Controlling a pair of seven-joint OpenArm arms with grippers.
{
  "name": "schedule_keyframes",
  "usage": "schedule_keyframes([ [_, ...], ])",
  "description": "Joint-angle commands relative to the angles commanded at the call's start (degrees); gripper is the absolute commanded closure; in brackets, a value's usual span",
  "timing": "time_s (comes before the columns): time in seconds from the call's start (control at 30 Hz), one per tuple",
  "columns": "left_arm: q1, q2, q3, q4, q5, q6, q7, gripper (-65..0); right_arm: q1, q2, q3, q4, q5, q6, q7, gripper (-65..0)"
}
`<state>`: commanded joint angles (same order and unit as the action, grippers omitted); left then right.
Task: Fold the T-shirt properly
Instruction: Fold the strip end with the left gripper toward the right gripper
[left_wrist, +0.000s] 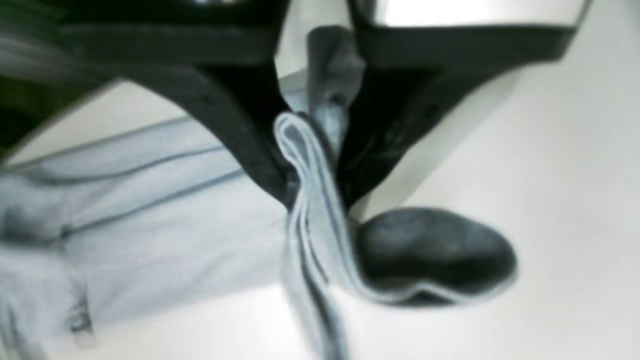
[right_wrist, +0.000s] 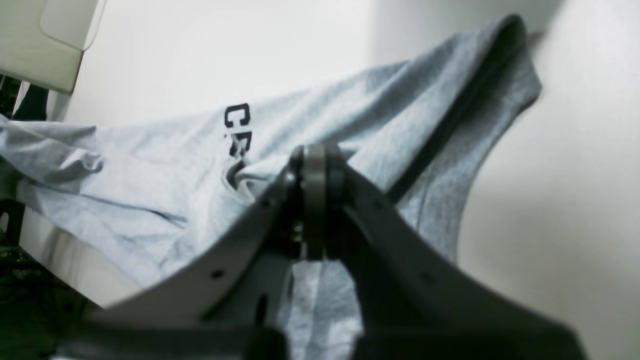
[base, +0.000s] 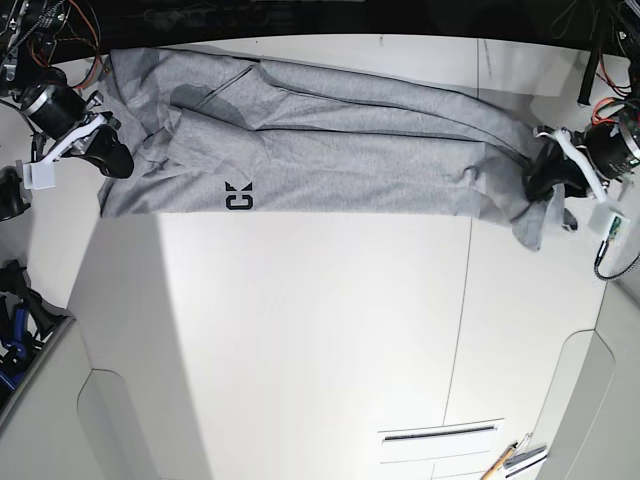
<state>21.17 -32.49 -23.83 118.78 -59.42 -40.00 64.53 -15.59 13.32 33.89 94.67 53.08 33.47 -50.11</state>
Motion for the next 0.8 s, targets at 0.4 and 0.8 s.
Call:
schedule_keyframes([
  [0.4,-4.9,12.57,29.11,-0.83,14.67,0.0,-6.38,-18.6,1.97,0.02,3.65,0.0,-0.7,-0.02,-0.09,0.0],
  [0.8,-7.04,14.71,38.99,-9.81,10.91,0.0,-10.19,-36.7,1.55,2.29,5.73,-0.79,-4.07,-0.28,-0.28,-45.1],
])
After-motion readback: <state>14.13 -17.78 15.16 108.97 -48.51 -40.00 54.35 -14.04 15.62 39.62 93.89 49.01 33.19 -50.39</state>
